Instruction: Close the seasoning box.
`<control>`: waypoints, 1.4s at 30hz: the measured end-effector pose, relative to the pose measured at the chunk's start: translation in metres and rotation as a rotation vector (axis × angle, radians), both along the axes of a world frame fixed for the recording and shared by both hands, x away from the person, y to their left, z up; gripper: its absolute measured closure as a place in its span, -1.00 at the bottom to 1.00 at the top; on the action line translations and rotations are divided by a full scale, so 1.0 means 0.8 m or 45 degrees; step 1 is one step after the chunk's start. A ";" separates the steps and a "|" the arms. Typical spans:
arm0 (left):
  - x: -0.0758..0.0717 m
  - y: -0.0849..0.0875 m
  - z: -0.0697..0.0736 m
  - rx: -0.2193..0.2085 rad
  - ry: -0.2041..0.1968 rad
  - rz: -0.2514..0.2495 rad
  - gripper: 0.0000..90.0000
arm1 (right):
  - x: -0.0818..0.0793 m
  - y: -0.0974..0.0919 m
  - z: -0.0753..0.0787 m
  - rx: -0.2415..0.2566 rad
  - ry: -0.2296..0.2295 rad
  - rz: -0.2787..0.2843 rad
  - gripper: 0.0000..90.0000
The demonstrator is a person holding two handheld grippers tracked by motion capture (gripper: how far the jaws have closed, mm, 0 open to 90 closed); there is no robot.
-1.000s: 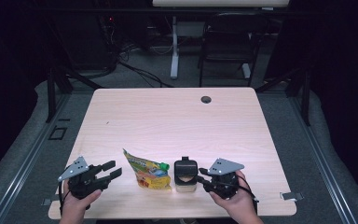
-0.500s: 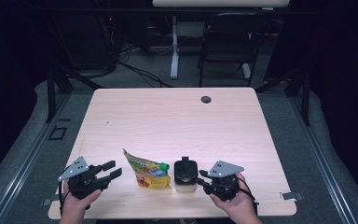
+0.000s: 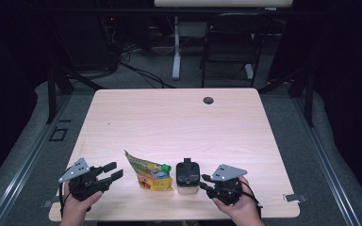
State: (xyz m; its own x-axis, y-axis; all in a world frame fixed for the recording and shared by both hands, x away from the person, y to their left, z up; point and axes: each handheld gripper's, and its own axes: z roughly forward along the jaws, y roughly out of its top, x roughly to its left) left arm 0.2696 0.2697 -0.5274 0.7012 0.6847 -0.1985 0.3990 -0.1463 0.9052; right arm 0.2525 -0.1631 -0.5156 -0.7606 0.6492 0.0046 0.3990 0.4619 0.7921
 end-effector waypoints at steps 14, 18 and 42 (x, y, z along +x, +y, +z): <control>0.000 0.001 0.001 -0.002 -0.002 0.004 0.20 | -0.001 -0.001 -0.006 -0.020 0.031 0.018 0.56; 0.000 0.001 0.001 -0.003 -0.003 0.005 0.20 | -0.002 -0.002 -0.006 -0.018 0.030 0.016 0.56; 0.000 0.001 0.000 -0.001 -0.001 0.005 0.20 | -0.003 -0.009 -0.005 0.000 0.024 -0.003 0.54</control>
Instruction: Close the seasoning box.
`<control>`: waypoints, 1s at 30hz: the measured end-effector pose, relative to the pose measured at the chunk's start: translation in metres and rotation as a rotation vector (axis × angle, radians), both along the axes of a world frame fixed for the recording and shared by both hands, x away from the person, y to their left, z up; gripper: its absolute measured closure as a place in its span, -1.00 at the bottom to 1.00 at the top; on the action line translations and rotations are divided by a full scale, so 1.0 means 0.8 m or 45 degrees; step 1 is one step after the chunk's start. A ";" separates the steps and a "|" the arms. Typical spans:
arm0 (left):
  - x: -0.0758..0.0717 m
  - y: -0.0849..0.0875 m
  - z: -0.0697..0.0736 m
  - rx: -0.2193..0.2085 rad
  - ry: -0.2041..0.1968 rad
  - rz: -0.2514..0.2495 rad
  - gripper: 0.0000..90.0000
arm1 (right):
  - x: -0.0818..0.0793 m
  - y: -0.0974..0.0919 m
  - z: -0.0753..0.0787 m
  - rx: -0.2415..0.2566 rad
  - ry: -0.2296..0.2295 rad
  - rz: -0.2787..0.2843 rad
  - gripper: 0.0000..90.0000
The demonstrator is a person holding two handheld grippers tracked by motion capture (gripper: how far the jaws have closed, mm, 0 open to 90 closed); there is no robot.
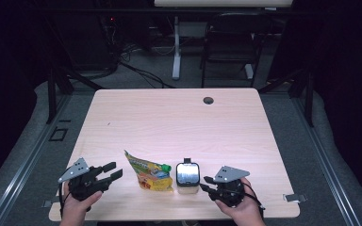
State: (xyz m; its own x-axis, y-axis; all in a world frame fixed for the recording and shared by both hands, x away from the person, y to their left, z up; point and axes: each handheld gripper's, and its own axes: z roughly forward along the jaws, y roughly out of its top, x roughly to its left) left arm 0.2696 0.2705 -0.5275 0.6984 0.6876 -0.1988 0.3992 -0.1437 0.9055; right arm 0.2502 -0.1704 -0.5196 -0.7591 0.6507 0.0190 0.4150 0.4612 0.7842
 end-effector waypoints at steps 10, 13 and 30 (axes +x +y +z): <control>0.000 0.000 -0.001 0.001 0.004 0.003 0.20 | 0.003 -0.006 -0.002 0.014 0.011 -0.031 0.53; 0.000 0.000 -0.001 0.000 0.004 0.005 0.20 | 0.004 -0.009 -0.003 0.024 0.012 -0.046 0.53; 0.001 0.002 -0.002 0.000 0.006 0.012 0.20 | 0.010 -0.029 -0.011 0.035 0.024 -0.126 0.51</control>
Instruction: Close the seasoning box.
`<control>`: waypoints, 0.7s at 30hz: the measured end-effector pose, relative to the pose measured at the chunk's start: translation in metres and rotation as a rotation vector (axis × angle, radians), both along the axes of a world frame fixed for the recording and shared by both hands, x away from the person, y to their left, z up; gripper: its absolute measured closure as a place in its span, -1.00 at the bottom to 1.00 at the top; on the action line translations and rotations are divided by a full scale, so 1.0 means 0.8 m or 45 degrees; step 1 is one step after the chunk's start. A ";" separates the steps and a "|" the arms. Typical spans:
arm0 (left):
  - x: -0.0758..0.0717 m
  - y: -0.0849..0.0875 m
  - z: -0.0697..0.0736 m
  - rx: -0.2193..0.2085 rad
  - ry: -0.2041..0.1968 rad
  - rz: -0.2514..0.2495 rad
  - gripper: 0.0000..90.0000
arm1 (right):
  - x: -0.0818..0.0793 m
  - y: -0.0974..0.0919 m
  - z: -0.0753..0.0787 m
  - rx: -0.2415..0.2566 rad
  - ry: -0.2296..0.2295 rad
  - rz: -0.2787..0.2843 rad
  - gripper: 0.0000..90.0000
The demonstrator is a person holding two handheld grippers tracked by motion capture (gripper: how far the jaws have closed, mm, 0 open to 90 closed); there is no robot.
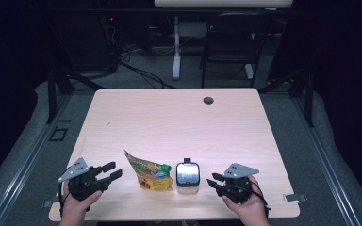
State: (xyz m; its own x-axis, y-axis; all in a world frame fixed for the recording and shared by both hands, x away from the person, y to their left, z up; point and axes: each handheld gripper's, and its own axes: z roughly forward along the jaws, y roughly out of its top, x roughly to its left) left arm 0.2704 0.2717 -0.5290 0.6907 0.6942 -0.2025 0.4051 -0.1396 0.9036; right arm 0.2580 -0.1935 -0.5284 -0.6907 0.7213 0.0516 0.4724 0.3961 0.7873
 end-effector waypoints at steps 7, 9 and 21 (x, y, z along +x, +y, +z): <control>0.001 0.003 -0.001 0.001 0.012 -0.012 0.20 | 0.003 -0.012 -0.007 0.021 0.014 -0.049 0.50; 0.001 0.003 -0.001 0.000 0.012 -0.011 0.20 | 0.004 -0.016 -0.009 0.019 0.012 -0.062 0.50; 0.003 0.006 -0.003 0.003 0.018 0.002 0.20 | 0.010 -0.037 -0.019 0.032 0.033 -0.152 0.47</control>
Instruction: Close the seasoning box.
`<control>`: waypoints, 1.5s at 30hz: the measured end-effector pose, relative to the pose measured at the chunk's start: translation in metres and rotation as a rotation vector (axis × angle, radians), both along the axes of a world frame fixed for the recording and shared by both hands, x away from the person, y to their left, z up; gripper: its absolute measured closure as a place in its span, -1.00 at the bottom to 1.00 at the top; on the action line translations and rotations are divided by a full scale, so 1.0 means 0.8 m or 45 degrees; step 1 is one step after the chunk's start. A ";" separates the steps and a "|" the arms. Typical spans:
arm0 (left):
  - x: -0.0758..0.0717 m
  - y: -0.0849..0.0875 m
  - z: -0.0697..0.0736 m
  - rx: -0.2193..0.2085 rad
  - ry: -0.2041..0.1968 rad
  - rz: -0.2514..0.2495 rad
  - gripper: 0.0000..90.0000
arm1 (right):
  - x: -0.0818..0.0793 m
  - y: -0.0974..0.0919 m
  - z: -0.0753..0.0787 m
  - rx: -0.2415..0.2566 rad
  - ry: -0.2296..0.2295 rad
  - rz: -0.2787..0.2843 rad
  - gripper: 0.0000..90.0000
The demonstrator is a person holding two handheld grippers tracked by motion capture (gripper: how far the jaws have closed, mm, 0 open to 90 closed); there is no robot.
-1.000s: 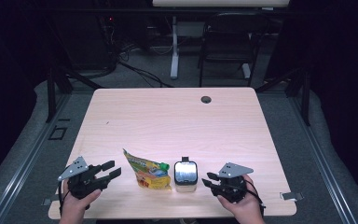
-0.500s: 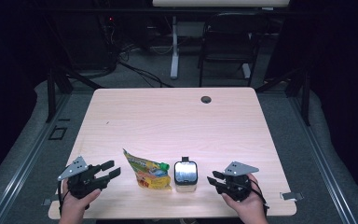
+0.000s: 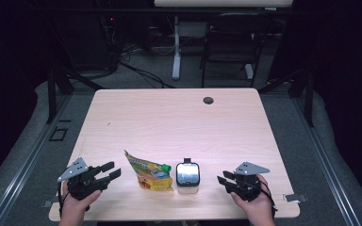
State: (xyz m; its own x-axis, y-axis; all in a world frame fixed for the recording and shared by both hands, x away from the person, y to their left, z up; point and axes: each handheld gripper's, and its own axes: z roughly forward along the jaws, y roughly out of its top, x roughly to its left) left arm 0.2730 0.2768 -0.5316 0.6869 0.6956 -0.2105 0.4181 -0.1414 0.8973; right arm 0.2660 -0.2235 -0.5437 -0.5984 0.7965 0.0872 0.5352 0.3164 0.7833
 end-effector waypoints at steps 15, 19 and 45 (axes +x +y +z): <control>0.005 0.008 -0.007 0.014 0.024 0.035 0.20 | 0.004 -0.026 -0.011 0.050 0.021 -0.115 0.41; 0.006 0.011 -0.008 0.026 0.028 0.046 0.20 | 0.003 -0.034 -0.013 0.054 0.028 -0.144 0.39; 0.015 0.021 -0.021 0.047 0.109 0.131 0.17 | 0.008 -0.052 -0.033 0.106 0.080 -0.278 0.22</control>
State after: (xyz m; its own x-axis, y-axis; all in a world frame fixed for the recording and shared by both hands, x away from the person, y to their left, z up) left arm 0.2853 0.2939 -0.5482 0.5922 0.7699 -0.2380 0.5067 -0.1261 0.8529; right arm 0.2720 -0.2655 -0.5702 -0.4037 0.8950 0.1899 0.6325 0.1231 0.7647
